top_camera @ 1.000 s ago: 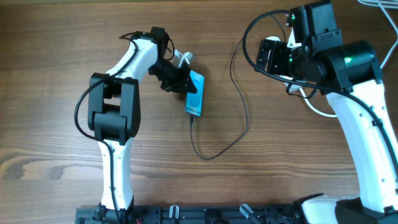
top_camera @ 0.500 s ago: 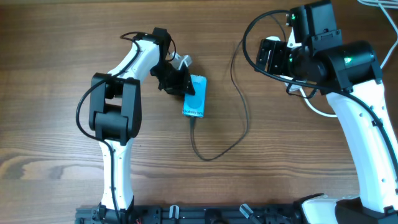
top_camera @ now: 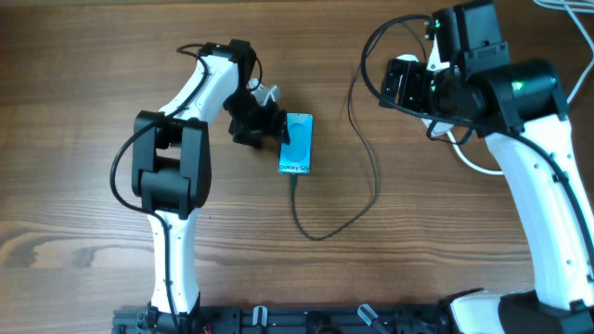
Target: Plug charger to phone and switch on socket
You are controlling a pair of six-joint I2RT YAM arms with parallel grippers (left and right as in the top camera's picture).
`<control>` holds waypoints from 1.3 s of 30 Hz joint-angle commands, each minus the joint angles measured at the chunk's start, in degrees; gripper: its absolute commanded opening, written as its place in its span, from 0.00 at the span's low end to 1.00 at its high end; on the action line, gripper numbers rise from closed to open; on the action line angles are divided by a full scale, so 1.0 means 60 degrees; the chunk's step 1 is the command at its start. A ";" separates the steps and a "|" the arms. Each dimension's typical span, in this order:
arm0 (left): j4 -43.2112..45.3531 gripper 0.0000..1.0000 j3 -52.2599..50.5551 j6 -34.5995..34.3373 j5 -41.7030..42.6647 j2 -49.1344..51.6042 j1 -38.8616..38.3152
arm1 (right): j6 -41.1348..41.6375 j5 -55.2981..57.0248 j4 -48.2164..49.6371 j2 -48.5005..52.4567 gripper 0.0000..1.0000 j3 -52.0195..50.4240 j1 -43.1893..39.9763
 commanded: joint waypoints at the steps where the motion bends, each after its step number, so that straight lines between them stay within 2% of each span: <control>1: 0.0215 1.00 0.0816 -0.1494 -0.1942 -0.1843 0.0029 | -0.0812 -0.0736 0.0000 0.0958 1.00 -0.0055 -0.1082; 5: 0.0896 1.00 0.0827 -0.3490 -0.4069 -0.3544 0.0029 | -0.1366 -0.0849 0.0787 0.1861 1.00 -0.0047 -0.2419; 9: 0.1086 1.00 0.0827 -0.3486 -0.4299 -0.4251 0.0029 | -0.1450 -0.0186 0.2973 0.2787 1.00 -0.0051 -0.3544; 16: 0.1082 1.00 0.0827 -0.3486 -0.4299 -0.4226 0.0029 | -0.1464 0.1129 0.4747 0.4597 1.00 -0.0051 -0.4014; 20: 0.1082 1.00 0.0827 -0.3486 -0.4299 -0.4226 0.0029 | -0.1530 0.1137 0.5497 0.5344 1.00 -0.0058 -0.4000; 26: 0.1082 1.00 0.0827 -0.3490 -0.4299 -0.4226 0.0029 | -0.2987 0.0492 0.5129 0.5850 1.00 -0.0095 -0.4000; 32: 0.1082 1.00 0.0827 -0.3486 -0.4299 -0.4226 0.0029 | -0.3300 -0.0222 0.4499 0.6233 1.00 -0.0106 -0.4000; 39: 0.1082 1.00 0.0827 -0.3490 -0.4299 -0.4226 0.0029 | -0.2841 -0.0401 0.4401 0.6630 1.00 -0.0106 -0.4000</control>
